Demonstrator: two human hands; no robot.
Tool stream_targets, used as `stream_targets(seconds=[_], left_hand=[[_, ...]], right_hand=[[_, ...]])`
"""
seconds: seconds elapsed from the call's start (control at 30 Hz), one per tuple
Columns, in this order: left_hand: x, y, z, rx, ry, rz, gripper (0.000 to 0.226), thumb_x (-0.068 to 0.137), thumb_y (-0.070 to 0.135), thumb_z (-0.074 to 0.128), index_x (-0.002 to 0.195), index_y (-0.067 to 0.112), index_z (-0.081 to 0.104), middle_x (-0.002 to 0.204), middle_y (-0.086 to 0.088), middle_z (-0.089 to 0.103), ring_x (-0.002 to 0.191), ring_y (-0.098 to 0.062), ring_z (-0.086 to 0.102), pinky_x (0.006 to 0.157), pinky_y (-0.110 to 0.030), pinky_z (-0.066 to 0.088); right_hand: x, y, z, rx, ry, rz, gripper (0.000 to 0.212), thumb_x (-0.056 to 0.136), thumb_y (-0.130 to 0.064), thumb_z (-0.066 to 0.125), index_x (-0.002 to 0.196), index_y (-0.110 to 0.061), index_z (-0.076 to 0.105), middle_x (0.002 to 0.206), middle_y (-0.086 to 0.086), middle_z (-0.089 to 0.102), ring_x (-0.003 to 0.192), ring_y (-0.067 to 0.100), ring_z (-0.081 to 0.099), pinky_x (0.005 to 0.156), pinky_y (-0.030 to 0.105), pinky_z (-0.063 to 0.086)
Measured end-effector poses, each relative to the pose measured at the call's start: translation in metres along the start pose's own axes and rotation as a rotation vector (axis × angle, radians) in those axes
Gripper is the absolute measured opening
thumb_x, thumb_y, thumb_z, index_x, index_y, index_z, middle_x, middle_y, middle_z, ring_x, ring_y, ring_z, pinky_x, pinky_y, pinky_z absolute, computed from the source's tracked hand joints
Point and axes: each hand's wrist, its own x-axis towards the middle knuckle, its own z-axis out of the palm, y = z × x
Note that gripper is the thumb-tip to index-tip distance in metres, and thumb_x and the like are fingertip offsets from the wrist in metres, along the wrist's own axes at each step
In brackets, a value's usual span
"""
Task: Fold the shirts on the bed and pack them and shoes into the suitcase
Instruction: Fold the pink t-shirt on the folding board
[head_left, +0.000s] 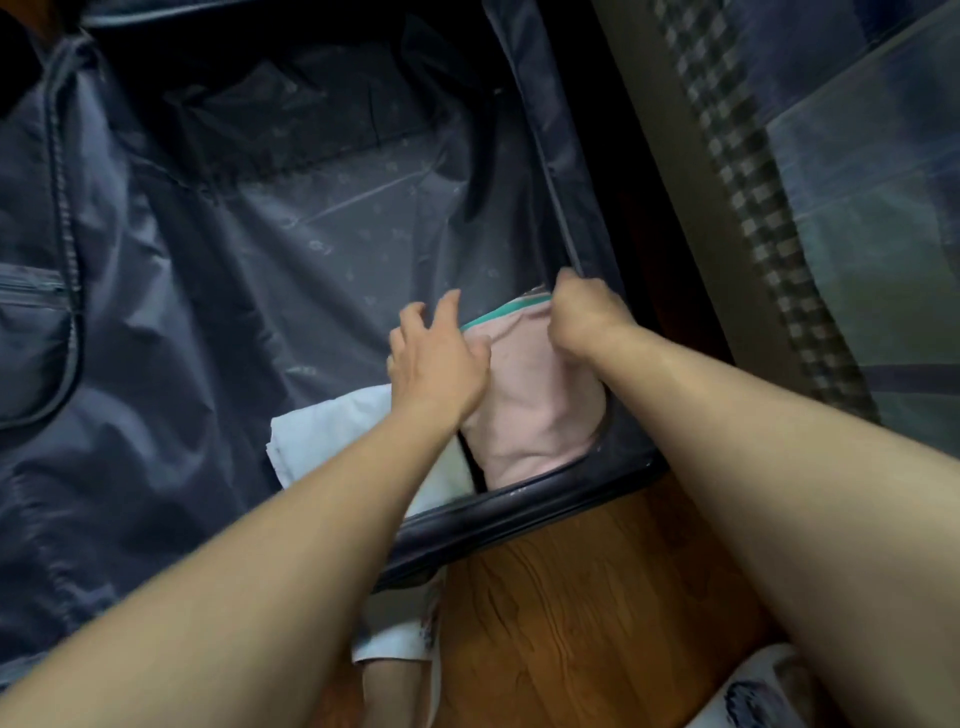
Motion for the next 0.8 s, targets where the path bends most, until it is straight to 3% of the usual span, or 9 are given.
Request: stream_targets(seconds=[0.1, 0.17, 0.23, 0.3, 0.4, 0.5, 0.63, 0.7, 0.8], left_hand=[[0.031, -0.002, -0.002, -0.137, -0.175, -0.021, 0.016, 0.095, 0.028, 0.059, 0.107, 0.033, 0.068, 0.129, -0.004, 0.064, 0.121, -0.028, 0.058, 0.099, -0.031, 0.045], [0.033, -0.005, -0.004, -0.179, -0.17, -0.036, 0.015, 0.093, 0.021, 0.059, 0.085, 0.032, 0.064, 0.111, 0.001, 0.07, 0.112, -0.024, 0.061, 0.088, -0.026, 0.046], [0.032, -0.01, -0.003, -0.234, -0.182, -0.059, 0.008, 0.093, 0.023, 0.061, 0.099, 0.028, 0.062, 0.112, 0.003, 0.066, 0.109, -0.022, 0.06, 0.085, -0.026, 0.045], [0.029, -0.013, 0.001, -0.242, -0.198, -0.056, 0.02, 0.094, 0.026, 0.062, 0.113, 0.026, 0.057, 0.115, 0.004, 0.061, 0.106, -0.021, 0.057, 0.086, -0.027, 0.045], [0.026, -0.013, 0.003, -0.243, -0.121, 0.014, 0.013, 0.094, 0.015, 0.058, 0.095, 0.028, 0.059, 0.095, 0.008, 0.063, 0.096, -0.019, 0.058, 0.075, -0.021, 0.037], [0.022, -0.009, 0.001, -0.281, -0.107, 0.051, 0.019, 0.095, 0.009, 0.055, 0.092, 0.026, 0.061, 0.084, 0.015, 0.061, 0.09, -0.015, 0.057, 0.066, -0.017, 0.036], [0.024, -0.012, 0.004, -0.101, -0.106, 0.045, 0.015, 0.099, 0.019, 0.05, 0.109, 0.026, 0.057, 0.112, -0.002, 0.064, 0.107, -0.029, 0.057, 0.085, -0.035, 0.046], [0.021, -0.01, 0.006, 0.101, -0.029, 0.031, 0.027, 0.102, 0.026, 0.049, 0.128, 0.019, 0.053, 0.128, -0.01, 0.055, 0.118, -0.035, 0.05, 0.094, -0.044, 0.043], [0.002, -0.005, 0.005, 0.095, 0.079, -0.071, 0.038, 0.102, 0.022, 0.046, 0.139, 0.018, 0.045, 0.134, -0.012, 0.046, 0.122, -0.036, 0.043, 0.098, -0.045, 0.039]], right_hand=[[0.004, 0.008, 0.002, 0.179, 0.13, -0.092, 0.02, 0.096, -0.013, 0.057, 0.113, -0.018, 0.066, 0.119, 0.012, 0.066, 0.111, 0.033, 0.063, 0.091, 0.034, 0.051], [0.01, 0.012, 0.006, 0.362, 0.165, -0.18, 0.01, 0.093, -0.016, 0.061, 0.096, -0.023, 0.068, 0.105, 0.004, 0.069, 0.101, 0.026, 0.065, 0.087, 0.035, 0.054], [0.015, 0.014, 0.01, 0.422, 0.161, -0.236, 0.009, 0.093, -0.014, 0.061, 0.093, -0.021, 0.066, 0.102, 0.001, 0.066, 0.099, 0.022, 0.062, 0.087, 0.035, 0.051], [0.021, 0.012, 0.016, 0.438, 0.106, -0.23, 0.008, 0.095, -0.012, 0.058, 0.096, -0.017, 0.063, 0.105, 0.002, 0.061, 0.101, 0.021, 0.058, 0.086, 0.031, 0.045], [0.025, 0.01, 0.019, 0.464, -0.03, -0.179, 0.006, 0.096, -0.015, 0.055, 0.097, -0.02, 0.055, 0.101, -0.001, 0.061, 0.098, 0.02, 0.057, 0.079, 0.028, 0.041], [0.017, 0.016, 0.015, 0.541, 0.111, -0.195, 0.011, 0.091, -0.011, 0.061, 0.095, -0.02, 0.056, 0.096, 0.002, 0.065, 0.096, 0.023, 0.062, 0.082, 0.031, 0.047], [0.008, 0.031, 0.02, 0.439, -0.001, -0.148, 0.051, 0.095, -0.026, 0.059, 0.144, -0.019, 0.046, 0.134, 0.01, 0.06, 0.125, 0.029, 0.056, 0.102, 0.03, 0.043], [0.011, 0.033, 0.021, 0.349, -0.097, -0.118, 0.062, 0.095, -0.035, 0.058, 0.151, -0.022, 0.036, 0.145, 0.011, 0.053, 0.131, 0.032, 0.051, 0.108, 0.034, 0.042], [0.016, 0.027, 0.021, 0.228, -0.097, -0.068, 0.052, 0.099, -0.028, 0.053, 0.147, -0.018, 0.037, 0.142, 0.014, 0.052, 0.128, 0.036, 0.051, 0.103, 0.04, 0.045]])
